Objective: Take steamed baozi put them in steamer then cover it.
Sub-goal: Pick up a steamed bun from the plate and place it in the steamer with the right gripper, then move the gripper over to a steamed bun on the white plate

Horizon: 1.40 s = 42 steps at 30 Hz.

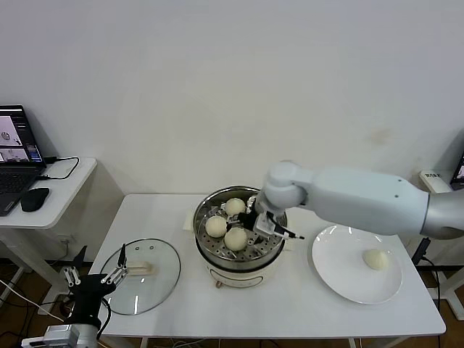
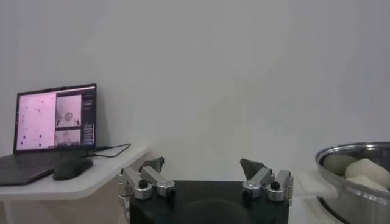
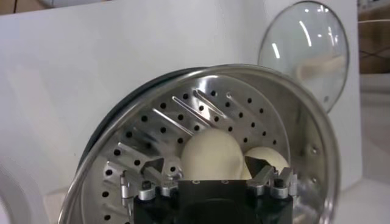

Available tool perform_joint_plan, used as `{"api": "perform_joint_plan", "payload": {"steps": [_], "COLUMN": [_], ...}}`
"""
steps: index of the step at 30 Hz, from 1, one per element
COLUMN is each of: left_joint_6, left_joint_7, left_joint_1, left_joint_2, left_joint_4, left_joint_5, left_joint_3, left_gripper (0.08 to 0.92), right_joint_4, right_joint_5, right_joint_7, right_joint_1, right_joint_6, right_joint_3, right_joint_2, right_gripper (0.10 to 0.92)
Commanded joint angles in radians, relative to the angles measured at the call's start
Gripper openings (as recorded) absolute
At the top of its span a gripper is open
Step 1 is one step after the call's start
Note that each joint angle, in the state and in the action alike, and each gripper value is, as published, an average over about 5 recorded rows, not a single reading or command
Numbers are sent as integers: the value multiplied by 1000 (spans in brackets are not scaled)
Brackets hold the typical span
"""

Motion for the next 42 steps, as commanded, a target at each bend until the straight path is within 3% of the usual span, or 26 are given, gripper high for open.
{"api": "perform_joint_plan", "payload": {"steps": [1, 4, 9, 12, 18, 24, 30, 42], "left_joint_6": [2, 2, 1, 1, 1, 1, 1, 4], "left_joint_7": [1, 1, 2, 2, 3, 3, 3, 4], "left_joint_1": [-3, -7, -13, -17, -23, -28, -24, -10], "left_joint_2": [4, 11, 23, 30, 41, 48, 50, 46], "left_joint_4": [2, 3, 6, 9, 12, 17, 26, 21], "left_joint_5": [-2, -3, -3, -2, -3, 0, 3, 9], "left_joint_3": [1, 0, 8, 17, 32, 44, 46, 30], "left_gripper": [823, 823, 823, 823, 823, 823, 823, 823], "right_joint_4": [35, 64, 148, 175, 172, 91, -40, -277], "right_joint_5": [133, 180, 204, 230, 197, 82, -13, -129], "right_joint_7": [-78, -115, -75, -48, -64, -103, -135, -129], "right_joint_1": [99, 121, 117, 88, -76, -554, -897, -940], "right_joint_6": [-64, -163, -522, -607, -563, -479, -395, -335], "right_joint_3": [96, 115, 147, 172, 233, 620, 918, 939], "right_joint_2": [-160, -267, -478, -569, -727, -814, -773, -564], "right_gripper": [823, 823, 823, 823, 822, 823, 823, 823]}}
